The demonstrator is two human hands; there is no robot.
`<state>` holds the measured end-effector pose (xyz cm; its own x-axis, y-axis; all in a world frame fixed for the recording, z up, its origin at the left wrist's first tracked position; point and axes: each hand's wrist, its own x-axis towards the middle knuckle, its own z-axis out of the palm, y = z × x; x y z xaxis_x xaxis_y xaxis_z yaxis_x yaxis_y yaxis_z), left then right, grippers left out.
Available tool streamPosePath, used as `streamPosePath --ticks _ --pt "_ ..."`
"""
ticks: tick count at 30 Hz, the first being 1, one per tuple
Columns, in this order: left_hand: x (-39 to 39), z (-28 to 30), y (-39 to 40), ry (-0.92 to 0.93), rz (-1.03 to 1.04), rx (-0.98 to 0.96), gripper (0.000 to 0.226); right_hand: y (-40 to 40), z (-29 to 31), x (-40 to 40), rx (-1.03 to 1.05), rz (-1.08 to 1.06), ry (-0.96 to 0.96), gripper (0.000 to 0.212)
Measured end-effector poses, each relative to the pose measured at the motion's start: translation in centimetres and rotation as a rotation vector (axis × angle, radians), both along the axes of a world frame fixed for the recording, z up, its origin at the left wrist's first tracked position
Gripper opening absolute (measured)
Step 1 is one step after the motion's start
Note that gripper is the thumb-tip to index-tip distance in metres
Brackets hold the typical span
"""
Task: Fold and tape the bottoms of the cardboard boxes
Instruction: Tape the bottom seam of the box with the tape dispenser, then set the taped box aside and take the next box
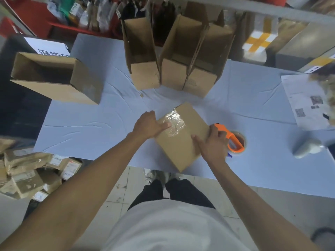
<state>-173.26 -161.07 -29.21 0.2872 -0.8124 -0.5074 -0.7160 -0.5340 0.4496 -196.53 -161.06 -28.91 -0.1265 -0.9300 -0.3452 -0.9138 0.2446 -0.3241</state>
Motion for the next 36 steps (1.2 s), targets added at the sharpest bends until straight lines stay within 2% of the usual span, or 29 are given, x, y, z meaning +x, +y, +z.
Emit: streamPosePath --ticks 1,3,5,7,9,11,12,16,19,22,29,33,36 --pt "-0.1 -0.2 0.3 0.095 0.013 -0.013 0.058 0.1 -0.1 0.1 0.038 -0.064 -0.028 0.086" --pt "-0.5 -0.3 1.2 0.292 0.019 -0.034 0.056 0.3 -0.6 0.0 0.165 -0.21 -0.212 0.099" --pt "-0.6 -0.2 2.1 0.353 -0.013 -0.048 0.063 0.6 -0.6 0.1 0.239 -0.289 -0.43 0.103" --pt "0.2 0.2 3.0 0.387 0.027 -0.047 0.063 0.6 -0.3 0.5 0.206 -0.234 -0.489 0.106" --pt "1.6 0.6 4.1 0.411 0.095 -0.025 0.076 0.1 0.2 1.7 0.186 -0.149 -0.497 0.11" --pt "3.1 1.4 5.6 0.423 0.213 -0.036 0.089 -0.5 0.8 3.7 0.214 -0.05 -0.523 0.102" --pt "4.0 1.7 6.4 0.408 0.291 -0.073 0.089 -0.7 1.1 5.1 0.231 0.012 -0.539 0.095" --pt "7.8 2.8 9.7 0.222 0.55 -0.254 0.054 -0.3 2.9 11.5 0.245 0.263 -0.549 0.078" --pt "11.0 4.0 12.3 0.195 0.623 -0.303 0.061 0.8 4.4 15.7 0.181 0.384 -0.541 0.075" --pt "14.7 4.8 14.5 0.174 0.572 -0.354 0.074 1.8 5.3 19.2 0.092 0.459 -0.534 0.064" --pt "23.3 4.8 19.5 0.068 0.498 -0.5 0.056 6.0 6.4 27.3 -0.062 0.514 -0.468 0.034" --pt "27.7 5.5 21.4 -0.027 0.465 -0.503 0.048 9.1 6.2 31.9 -0.136 0.505 -0.43 0.037" --pt "30.3 6.4 21.9 -0.098 0.365 -0.523 0.048 11.2 6.2 34.8 -0.13 0.49 -0.421 0.037"
